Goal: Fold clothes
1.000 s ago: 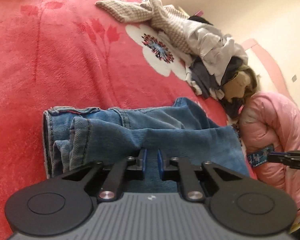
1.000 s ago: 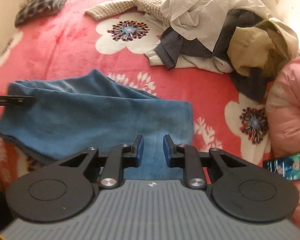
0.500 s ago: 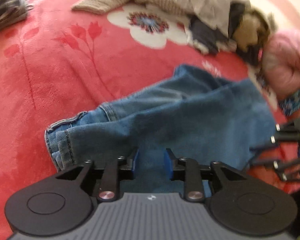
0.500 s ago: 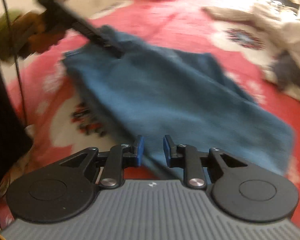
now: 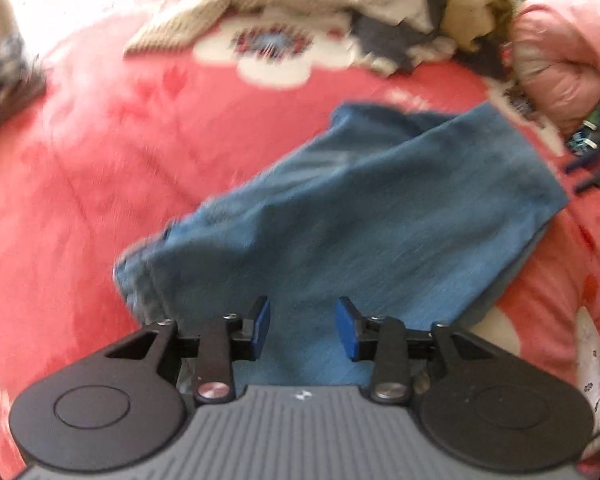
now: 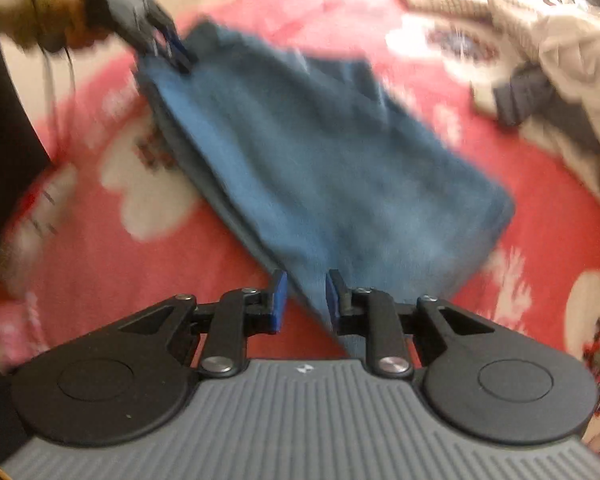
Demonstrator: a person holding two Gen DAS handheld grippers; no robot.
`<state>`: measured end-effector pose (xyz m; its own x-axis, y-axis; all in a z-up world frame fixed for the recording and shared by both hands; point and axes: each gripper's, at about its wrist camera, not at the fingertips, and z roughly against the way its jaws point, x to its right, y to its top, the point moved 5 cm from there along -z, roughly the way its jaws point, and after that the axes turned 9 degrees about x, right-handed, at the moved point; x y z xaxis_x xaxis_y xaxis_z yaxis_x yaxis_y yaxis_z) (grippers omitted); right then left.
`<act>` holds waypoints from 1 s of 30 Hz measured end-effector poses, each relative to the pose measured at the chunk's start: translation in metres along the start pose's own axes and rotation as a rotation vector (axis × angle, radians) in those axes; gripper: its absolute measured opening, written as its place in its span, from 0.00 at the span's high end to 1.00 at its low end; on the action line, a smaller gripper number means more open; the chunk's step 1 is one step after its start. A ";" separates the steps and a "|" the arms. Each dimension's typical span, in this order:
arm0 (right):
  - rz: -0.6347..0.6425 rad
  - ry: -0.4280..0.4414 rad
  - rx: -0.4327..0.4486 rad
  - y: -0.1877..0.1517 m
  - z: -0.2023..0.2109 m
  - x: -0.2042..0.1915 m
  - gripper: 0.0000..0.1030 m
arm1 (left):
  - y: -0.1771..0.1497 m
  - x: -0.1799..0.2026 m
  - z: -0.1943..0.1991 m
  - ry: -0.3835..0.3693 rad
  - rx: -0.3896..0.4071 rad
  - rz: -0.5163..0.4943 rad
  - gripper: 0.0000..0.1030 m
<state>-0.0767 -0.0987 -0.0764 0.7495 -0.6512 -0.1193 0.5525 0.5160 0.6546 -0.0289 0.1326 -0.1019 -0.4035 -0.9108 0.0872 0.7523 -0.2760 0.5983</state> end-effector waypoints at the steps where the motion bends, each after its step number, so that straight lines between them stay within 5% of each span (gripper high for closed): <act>1: 0.003 -0.006 0.008 0.004 -0.002 0.005 0.80 | 0.002 0.001 0.001 -0.001 0.016 -0.007 0.62; 4: 0.029 -0.049 0.022 0.011 -0.020 0.023 0.80 | -0.004 -0.007 -0.009 0.035 -0.001 -0.008 0.63; 9: -0.086 -0.153 -0.034 -0.025 -0.040 0.074 0.82 | -0.010 -0.019 -0.010 0.046 -0.026 0.024 0.68; 16: -0.108 -0.127 0.125 0.023 -0.025 0.067 0.80 | 0.029 -0.006 -0.006 -0.021 0.082 -0.021 0.63; 25: -0.136 -0.016 0.277 0.097 -0.092 0.071 0.80 | 0.079 0.016 -0.072 -0.072 0.143 -0.054 0.63; 30: -0.214 -0.016 0.148 0.099 -0.145 0.075 0.81 | 0.103 0.012 -0.116 -0.135 0.140 0.032 0.61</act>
<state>0.0869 -0.0160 -0.1285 0.6145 -0.7463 -0.2558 0.6379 0.2792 0.7177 0.1044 0.0578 -0.1312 -0.4539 -0.8664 0.2084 0.6901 -0.1938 0.6973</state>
